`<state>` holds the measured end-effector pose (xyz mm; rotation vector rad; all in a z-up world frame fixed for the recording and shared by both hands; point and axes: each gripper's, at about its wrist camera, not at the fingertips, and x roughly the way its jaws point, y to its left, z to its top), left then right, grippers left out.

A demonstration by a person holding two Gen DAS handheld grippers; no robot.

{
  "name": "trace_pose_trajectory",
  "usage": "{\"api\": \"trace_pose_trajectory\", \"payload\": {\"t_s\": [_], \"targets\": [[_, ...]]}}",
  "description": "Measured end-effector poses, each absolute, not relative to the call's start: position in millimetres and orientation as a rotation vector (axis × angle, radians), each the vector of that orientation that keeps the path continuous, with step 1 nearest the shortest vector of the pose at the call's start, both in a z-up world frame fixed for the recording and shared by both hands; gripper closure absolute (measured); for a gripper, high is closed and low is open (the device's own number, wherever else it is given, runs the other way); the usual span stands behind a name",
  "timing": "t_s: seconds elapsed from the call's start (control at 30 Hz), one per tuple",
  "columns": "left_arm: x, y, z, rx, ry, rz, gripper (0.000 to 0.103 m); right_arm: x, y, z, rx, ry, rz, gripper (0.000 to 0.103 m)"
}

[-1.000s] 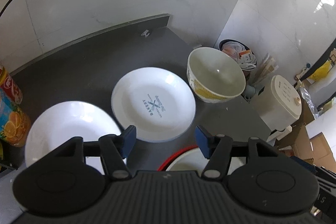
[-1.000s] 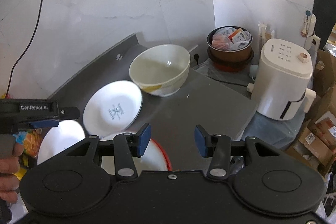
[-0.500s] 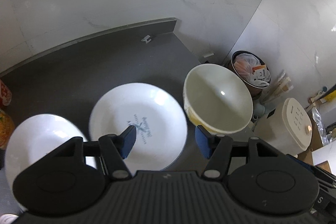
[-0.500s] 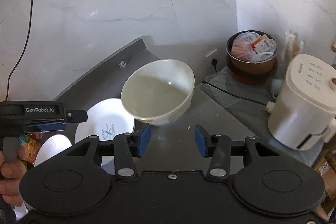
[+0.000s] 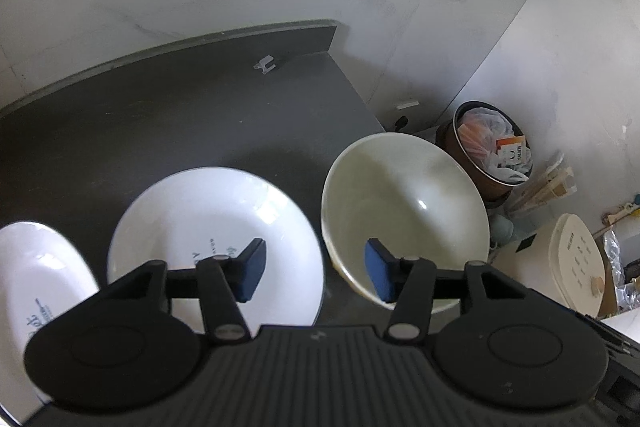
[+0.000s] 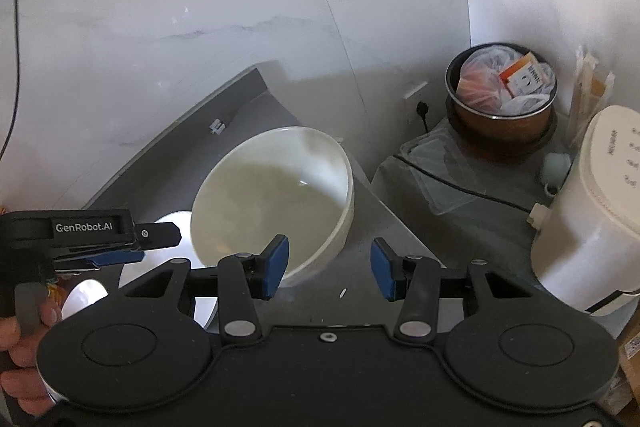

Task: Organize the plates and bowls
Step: 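Move the right gripper to the smaller cream bowl's rim and grasp it, then lift the smaller cream bowl with the right gripper over the stacked bowls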

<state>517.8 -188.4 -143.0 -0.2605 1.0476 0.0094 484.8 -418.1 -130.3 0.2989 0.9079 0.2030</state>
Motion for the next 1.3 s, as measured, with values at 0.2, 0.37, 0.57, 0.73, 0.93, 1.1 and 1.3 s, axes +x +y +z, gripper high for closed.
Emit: {"api": "trace_pose_trajectory", "payload": {"t_s": [0.2,0.37,0.57,0.73,0.93,1.1,1.3], "targets": [[532.5,-192.8,-159.2,-0.272,1.080,0.045,0.066,501.5,-417.9,-146.5,0.308,0.950,0.222,0.062],[538.1,-192.0,-168.4,-0.292,1.095,0.054,0.072,510.9,-415.2,-155.7,0.308,0.975,0.229,0.067],[545.2,-193.3,-176.5,-0.310,1.099,0.049,0.080,519.1,-414.7,-164.3,0.330,0.990,0.234,0.077],[548.4,-197.4,-178.3,-0.312,1.100,0.026,0.096,519.7,-408.2,-162.4,0.303,0.972,0.236,0.083],[541.8,-195.3,-171.8,-0.314,1.091,0.016,0.096,509.8,-406.3,-152.5,0.289,0.934,0.242,0.084],[533.6,-190.0,-160.0,-0.312,1.071,-0.004,0.096,497.1,-402.7,-139.5,0.282,0.903,0.236,0.084],[517.9,-183.3,-141.6,-0.304,1.038,-0.030,0.096,476.2,-397.5,-122.7,0.272,0.859,0.230,0.084]]}}
